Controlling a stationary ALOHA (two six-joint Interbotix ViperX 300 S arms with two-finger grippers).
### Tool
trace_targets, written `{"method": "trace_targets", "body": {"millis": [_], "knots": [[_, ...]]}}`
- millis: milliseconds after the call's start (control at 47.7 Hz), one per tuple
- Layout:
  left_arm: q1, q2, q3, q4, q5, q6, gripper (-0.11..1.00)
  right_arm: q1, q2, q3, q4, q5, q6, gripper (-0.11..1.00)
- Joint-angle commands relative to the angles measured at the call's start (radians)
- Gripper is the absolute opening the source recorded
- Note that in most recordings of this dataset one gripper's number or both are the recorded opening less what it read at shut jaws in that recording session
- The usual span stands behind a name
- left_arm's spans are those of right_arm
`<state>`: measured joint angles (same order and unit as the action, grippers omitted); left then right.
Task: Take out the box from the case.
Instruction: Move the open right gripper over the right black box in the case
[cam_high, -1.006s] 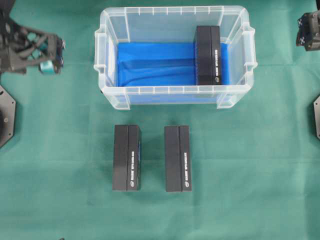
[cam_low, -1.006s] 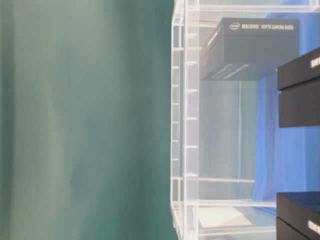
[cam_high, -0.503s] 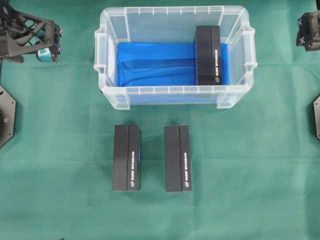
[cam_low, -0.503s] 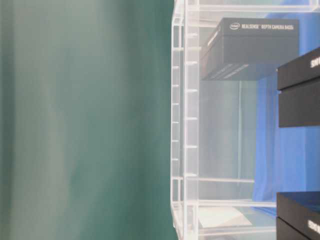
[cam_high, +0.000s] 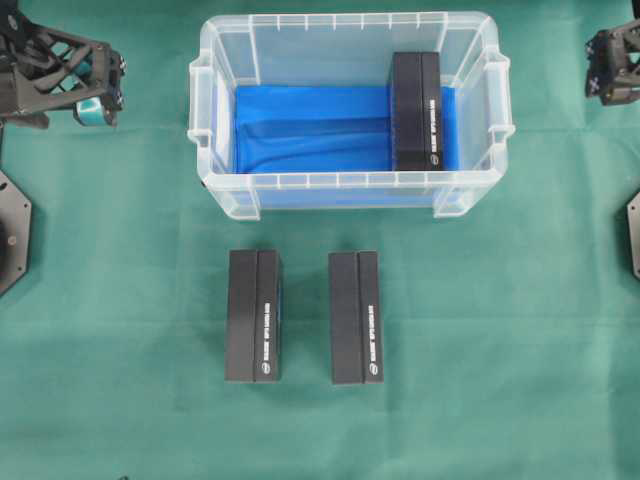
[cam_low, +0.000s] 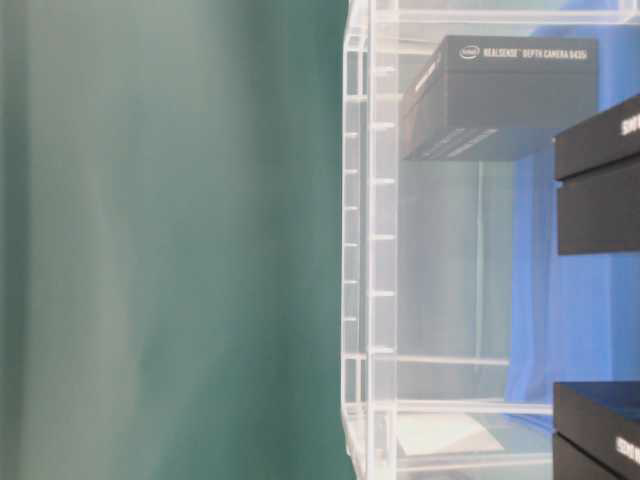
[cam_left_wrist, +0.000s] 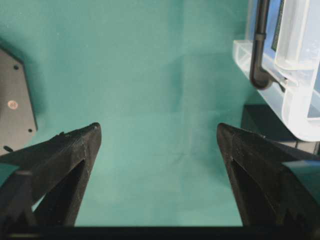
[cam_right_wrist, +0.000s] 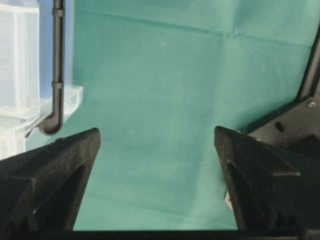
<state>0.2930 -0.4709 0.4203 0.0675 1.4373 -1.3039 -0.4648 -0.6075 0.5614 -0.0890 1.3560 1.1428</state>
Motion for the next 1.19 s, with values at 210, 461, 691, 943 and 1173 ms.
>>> {"method": "trace_targets", "body": {"millis": [210,461,691,943,1173], "knots": [[0.003,-0.005,-0.020,-0.002,0.002,0.003,0.98,0.017,0.054,-0.052,0.008,-0.038,0.038,0.91],[0.003,-0.003,-0.020,-0.002,0.002,0.003,0.98,0.057,0.114,-0.083,0.005,-0.071,0.089,0.91],[0.003,-0.003,-0.020,-0.002,0.002,0.005,0.98,0.100,0.201,-0.143,0.003,-0.097,0.127,0.91],[0.003,-0.003,-0.020,-0.002,-0.003,0.008,0.98,0.144,0.351,-0.272,0.003,-0.124,0.149,0.91],[0.003,-0.003,-0.020,-0.002,-0.002,0.032,0.98,0.163,0.483,-0.410,0.002,-0.124,0.149,0.91]]}}
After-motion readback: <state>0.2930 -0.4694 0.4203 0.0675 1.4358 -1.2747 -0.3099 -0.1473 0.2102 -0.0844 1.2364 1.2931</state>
